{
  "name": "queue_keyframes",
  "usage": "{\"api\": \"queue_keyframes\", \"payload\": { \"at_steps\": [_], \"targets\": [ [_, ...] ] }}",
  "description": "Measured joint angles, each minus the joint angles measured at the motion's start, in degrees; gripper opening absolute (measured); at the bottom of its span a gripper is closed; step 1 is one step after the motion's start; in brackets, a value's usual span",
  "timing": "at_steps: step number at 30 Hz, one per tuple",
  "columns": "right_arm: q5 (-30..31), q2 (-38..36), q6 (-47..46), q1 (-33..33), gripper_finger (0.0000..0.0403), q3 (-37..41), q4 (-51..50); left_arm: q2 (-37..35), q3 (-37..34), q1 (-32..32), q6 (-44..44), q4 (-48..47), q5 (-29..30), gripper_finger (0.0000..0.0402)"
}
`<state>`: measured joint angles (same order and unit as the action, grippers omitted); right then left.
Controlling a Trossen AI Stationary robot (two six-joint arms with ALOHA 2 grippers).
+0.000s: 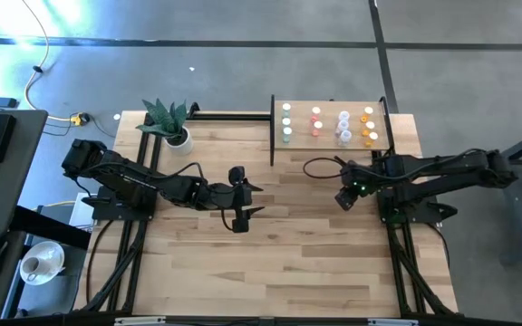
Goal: Pick and place medicine bottles onto shelf by color
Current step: Put the pink pill bottle on the shelf aligned with the pink pill bottle
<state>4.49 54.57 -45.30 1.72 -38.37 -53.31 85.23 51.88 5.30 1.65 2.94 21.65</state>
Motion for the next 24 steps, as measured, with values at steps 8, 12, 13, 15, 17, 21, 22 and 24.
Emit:
{"api": "queue_keyframes", "payload": {
  "at_steps": [8, 12, 13, 15, 17, 21, 22, 24],
  "targets": [
    [0.1, 3.0, -2.71, 0.0, 0.02, 0.0, 0.71, -0.02, 0.02, -0.01, 0.0, 0.02, 0.0, 0.0236],
    [0.88, 4.96, -3.41, 0.0, 0.02, 0.0, 0.9, -0.02, 0.02, 0.0, 0.0, -0.02, 0.0, 0.0236],
    [0.86, 5.58, -3.76, 0.0, 0.02, 0.0, 0.76, -0.02, 0.02, -0.01, 0.01, -0.05, 0.0, 0.0236],
    [0.86, 6.61, -3.76, 0.0, 0.02, 0.0, 0.72, -0.02, 0.02, -0.02, 0.0, 0.02, 0.0, 0.0236],
    [0.89, 7.63, -3.74, -0.02, 0.02, 0.0, 0.7, -0.02, 0.02, -0.01, 0.02, -0.02, 0.0, 0.0236],
    [1.07, 9.8, -3.76, 0.0, 0.02, 0.0, 0.82, -0.02, 0.02, -0.02, 0.0, -0.02, 0.0, 0.0236],
    [0.99, 10.4, -3.74, 0.0, 0.02, 0.0, 0.97, -0.02, 0.02, -0.01, 0.0, -0.02, 0.0, 0.0236],
    [0.55, 11.5, -3.53, 0.0, 0.02, 0.0, 1.14, -0.02, 0.02, -0.01, 0.01, -0.02, 0.0, 0.0236]
  ]
}}
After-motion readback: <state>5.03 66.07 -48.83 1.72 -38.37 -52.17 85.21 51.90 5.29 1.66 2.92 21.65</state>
